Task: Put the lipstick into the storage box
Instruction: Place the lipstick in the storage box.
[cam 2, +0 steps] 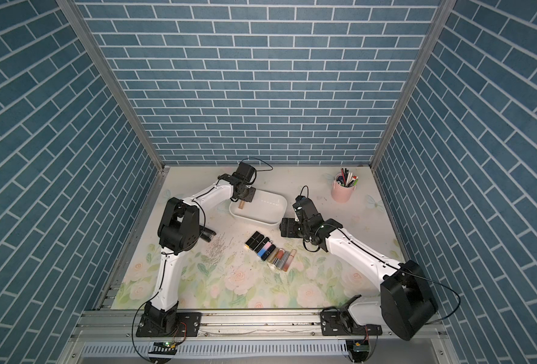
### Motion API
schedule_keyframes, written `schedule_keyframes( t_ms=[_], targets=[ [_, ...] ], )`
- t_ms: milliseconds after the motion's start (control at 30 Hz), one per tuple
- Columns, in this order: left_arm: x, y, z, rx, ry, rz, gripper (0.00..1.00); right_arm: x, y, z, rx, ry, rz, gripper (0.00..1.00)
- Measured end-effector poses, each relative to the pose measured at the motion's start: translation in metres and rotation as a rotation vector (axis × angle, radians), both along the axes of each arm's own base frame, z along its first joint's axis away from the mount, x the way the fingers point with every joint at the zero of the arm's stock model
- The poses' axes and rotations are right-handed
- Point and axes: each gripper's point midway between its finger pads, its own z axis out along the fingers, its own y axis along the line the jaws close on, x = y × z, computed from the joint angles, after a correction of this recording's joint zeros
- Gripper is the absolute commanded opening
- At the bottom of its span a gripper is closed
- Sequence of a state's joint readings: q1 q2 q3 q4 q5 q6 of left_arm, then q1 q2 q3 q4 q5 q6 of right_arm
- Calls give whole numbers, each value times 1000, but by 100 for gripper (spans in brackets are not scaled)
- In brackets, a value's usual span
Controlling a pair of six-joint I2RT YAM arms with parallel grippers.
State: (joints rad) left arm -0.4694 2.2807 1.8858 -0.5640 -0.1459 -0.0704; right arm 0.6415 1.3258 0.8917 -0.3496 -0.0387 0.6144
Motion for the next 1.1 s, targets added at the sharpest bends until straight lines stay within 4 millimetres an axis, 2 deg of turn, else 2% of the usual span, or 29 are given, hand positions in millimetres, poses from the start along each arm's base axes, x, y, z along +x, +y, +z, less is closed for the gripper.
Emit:
schedule_keyframes(
  t_ms=[133,267,467,567,667,900,1000,1100],
  targets=[
    [-1,0,-9,6,15,1,34,-8,-11,-4,-30,39,-40,77],
    [-2,1,-17,11,33,4,55,-25,-14,-9,-30,69,-63,76],
    [-4,-3,-16,-14,39,2,61,-62,-11,-47,-71,170,-48,69],
    [-13,-2,-6,-42,34,4,65,-74,-10,-65,-106,217,-44,61],
    [-27,2,22,-84,6,8,70,-78,-7,-72,-115,239,-49,54],
    [-61,7,138,-283,-207,8,78,-84,-8,-82,-121,259,-57,51],
    [-79,11,169,-358,-267,5,79,-89,-11,-88,-132,271,-55,51],
    [-91,13,181,-407,-286,1,79,-91,-10,-92,-142,281,-50,51]
  ],
)
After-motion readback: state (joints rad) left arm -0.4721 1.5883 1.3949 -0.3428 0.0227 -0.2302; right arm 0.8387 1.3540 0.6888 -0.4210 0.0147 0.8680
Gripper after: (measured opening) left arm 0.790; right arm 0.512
